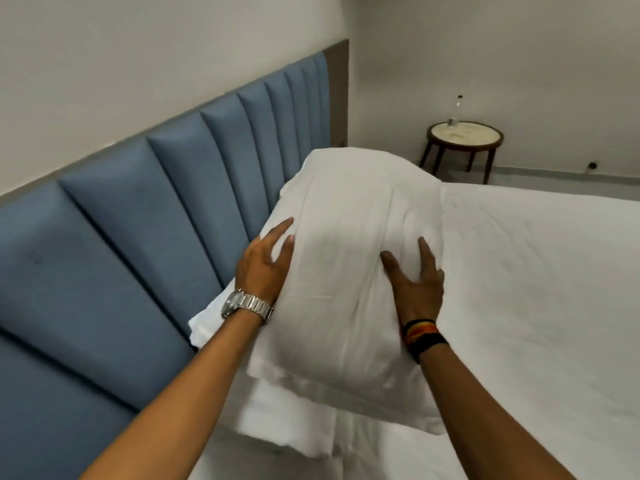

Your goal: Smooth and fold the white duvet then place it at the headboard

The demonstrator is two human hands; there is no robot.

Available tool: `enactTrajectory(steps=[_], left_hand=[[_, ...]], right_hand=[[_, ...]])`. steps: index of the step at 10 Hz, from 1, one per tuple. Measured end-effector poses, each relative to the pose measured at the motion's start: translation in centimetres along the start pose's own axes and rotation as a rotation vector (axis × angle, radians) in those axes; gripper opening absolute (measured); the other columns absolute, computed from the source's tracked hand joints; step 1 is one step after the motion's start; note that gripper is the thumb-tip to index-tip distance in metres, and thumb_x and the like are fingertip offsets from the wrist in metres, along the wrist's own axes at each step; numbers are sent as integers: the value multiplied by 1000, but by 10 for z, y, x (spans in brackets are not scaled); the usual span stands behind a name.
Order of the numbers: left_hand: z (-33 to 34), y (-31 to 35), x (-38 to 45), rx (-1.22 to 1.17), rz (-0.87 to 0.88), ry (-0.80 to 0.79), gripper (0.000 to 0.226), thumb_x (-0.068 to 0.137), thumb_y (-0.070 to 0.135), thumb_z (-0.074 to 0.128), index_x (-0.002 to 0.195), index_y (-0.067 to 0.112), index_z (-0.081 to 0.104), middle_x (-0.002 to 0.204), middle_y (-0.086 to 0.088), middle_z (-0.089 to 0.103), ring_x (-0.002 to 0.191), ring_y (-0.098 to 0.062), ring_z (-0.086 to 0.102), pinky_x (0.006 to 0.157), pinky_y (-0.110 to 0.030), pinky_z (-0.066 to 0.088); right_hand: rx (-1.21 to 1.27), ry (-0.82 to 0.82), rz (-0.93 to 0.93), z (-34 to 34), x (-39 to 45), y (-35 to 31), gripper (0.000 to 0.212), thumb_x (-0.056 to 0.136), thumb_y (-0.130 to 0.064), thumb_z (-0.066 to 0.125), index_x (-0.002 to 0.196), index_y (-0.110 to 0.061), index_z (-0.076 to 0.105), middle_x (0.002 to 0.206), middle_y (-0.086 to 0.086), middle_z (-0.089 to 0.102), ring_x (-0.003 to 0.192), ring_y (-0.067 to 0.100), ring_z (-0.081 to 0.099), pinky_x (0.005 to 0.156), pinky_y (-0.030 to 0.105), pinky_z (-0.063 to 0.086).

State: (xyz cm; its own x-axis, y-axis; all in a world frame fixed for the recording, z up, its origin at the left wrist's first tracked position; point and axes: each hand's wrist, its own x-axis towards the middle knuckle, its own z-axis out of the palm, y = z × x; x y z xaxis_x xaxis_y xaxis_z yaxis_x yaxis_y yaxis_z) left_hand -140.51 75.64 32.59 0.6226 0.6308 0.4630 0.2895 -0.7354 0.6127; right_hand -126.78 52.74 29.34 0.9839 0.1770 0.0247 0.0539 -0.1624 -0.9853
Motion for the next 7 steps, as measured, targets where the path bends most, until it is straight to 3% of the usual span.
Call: enactTrajectory(steps=[1,2,3,4,5,6,7], left_hand=[[-13,-85,-21,210,-281,-201,49,103,62,32,150,54,43,145,-12,58,127,-37,58,102,-45,49],[-2,-146,-56,337,-486,-405,57,103,67,20,158,53,26,172,-12,17,155,-37,20,125,-55,16],[22,-169,-75,351,-434,-394,63,101,70,15,160,54,4,174,-2,-7,160,-26,-6,127,-53,-3],[44,-182,-85,376,-398,-335,65,98,72,8,159,54,-7,174,-1,-10,160,-25,-8,126,-56,-3],[50,-182,-92,393,-406,-325,66,98,74,6,159,54,-10,174,-2,-9,160,-27,-8,126,-58,-3],[42,-164,-78,347,-399,-299,72,93,77,4,159,54,-7,174,-4,-9,160,-29,-8,125,-60,-5],[28,-129,-23,251,-287,-265,78,88,79,-2,160,48,-8,174,-5,-10,160,-31,-9,124,-62,-7]], right_hand=[[-154,-172,149,64,-29,38,92,75,-81,68,154,-61,25,164,13,27,151,32,27,121,40,26],[-338,-315,279,114,-60,85,97,74,-91,55,155,-63,9,171,12,8,155,39,13,124,54,22],[-421,-194,160,138,-70,95,91,79,-93,41,155,-63,2,173,6,-5,157,33,8,125,56,16],[-485,-222,132,144,-65,106,87,79,-94,39,151,-68,-2,172,2,-11,157,32,6,123,58,20],[-476,-303,181,135,-61,112,88,75,-95,44,148,-73,-2,173,1,-10,158,33,7,123,55,24],[-363,-322,110,108,-59,98,90,69,-97,49,148,-71,16,173,-1,0,159,23,8,127,43,17],[-302,-194,-13,70,-98,91,82,51,-105,50,126,-71,46,164,3,38,150,16,36,120,28,30]])
